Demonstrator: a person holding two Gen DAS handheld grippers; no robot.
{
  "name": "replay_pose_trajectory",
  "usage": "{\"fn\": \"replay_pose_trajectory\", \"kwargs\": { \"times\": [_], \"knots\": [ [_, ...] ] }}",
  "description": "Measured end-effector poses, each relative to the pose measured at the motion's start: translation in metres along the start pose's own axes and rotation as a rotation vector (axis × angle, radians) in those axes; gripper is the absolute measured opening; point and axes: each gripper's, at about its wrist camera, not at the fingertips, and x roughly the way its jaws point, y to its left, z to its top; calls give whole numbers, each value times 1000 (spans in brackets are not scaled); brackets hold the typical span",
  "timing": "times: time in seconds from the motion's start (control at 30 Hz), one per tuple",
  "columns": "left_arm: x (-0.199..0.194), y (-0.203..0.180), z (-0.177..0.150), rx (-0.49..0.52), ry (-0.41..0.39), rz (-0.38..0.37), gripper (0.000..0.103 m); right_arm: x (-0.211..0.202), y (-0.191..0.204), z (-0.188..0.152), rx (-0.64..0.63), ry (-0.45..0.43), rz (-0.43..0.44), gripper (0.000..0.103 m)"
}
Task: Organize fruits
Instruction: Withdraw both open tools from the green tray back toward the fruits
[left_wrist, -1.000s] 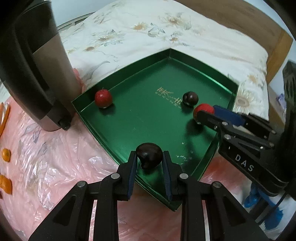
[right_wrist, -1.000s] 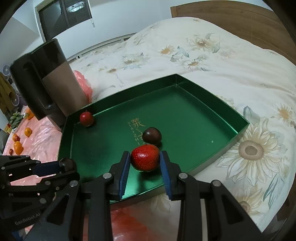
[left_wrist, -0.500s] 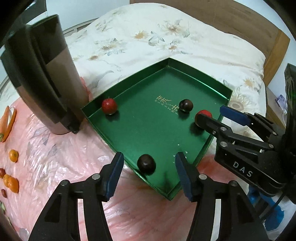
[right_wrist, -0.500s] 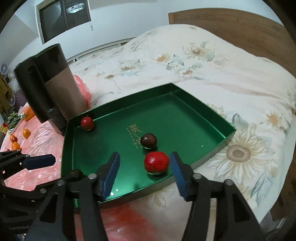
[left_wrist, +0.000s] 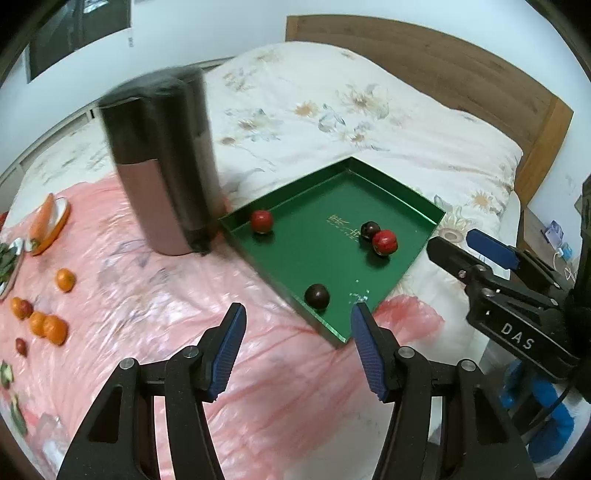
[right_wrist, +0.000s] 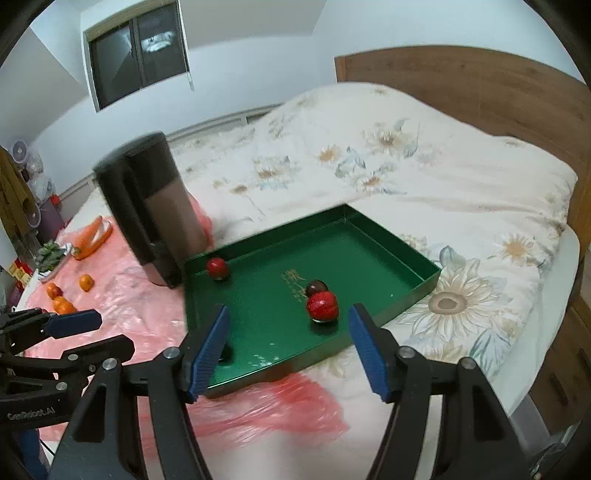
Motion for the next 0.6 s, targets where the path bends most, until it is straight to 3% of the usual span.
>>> {"fn": "replay_pose_trajectory", "kwargs": {
  "times": [0.23,0.6],
  "knots": [
    [-44,22,-32,-34,-20,35,53,-42,36,-8,-23,-50,14,103],
    [-78,75,-91,-120,24,126,57,-71,77,-30,11,-30,98,103]
  ]
}}
